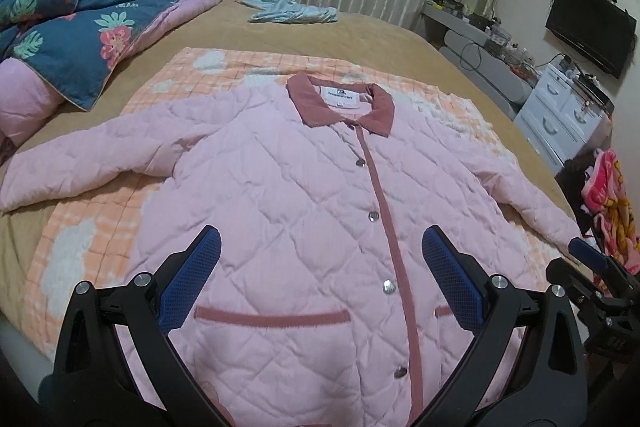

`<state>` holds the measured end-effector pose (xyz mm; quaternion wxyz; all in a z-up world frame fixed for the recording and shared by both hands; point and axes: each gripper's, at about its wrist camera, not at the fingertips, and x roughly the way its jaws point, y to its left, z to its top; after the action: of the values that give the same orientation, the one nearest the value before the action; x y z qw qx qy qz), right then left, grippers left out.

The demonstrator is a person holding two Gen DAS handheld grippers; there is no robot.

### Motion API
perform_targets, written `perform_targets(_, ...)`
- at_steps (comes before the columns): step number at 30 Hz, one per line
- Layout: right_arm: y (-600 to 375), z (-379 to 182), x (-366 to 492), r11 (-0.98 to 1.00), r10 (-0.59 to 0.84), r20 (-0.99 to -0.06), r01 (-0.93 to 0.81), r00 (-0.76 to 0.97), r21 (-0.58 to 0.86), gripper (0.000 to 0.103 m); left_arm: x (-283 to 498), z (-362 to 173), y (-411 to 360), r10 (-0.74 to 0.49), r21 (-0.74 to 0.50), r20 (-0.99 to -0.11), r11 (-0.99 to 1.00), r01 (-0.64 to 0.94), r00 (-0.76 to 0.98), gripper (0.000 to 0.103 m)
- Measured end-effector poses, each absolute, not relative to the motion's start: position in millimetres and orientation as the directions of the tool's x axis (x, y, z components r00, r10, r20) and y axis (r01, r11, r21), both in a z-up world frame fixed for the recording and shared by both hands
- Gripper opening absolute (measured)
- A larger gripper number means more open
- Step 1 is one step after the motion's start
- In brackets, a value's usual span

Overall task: Fold large clothes
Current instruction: 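Move the right gripper toward the jacket sleeve cuff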

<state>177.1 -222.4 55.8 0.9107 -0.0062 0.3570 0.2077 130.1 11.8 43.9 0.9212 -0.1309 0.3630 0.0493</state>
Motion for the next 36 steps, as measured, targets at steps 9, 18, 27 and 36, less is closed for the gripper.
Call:
perform_targets(9, -227.2, 75.2, 211.0, 0.918, 0.376, -0.616, -0.368, 0.692, 0.147, 0.099, 162.3, 61.5, 9.8, -0.020, -0.212, -0.663, 0.964, -0.161, 0.748, 0.094)
perform_targets(18, -247.4, 89.0, 251.8, 0.930, 0.363, -0.586, -0.317, 0.725, 0.185, 0.099, 205.2, 69.4, 1.7, -0.066, -0.245, -0.660, 0.961, -0.131, 0.749, 0.094)
perform_targets(27, -279.5, 90.2, 294.4, 0.950, 0.312, -0.569, -0.232, 0.761, 0.211, 0.099, 251.1, 69.3, -16.9, -0.076, -0.240, -0.667, 0.964, -0.117, 0.741, 0.094)
perform_targets(36, -348.1, 61.5, 331.2, 0.959, 0.204, -0.563, -0.046, 0.801, 0.281, 0.099, 299.6, 44.9, -48.0, -0.093, -0.219, -0.707, 0.972, -0.091, 0.701, 0.094)
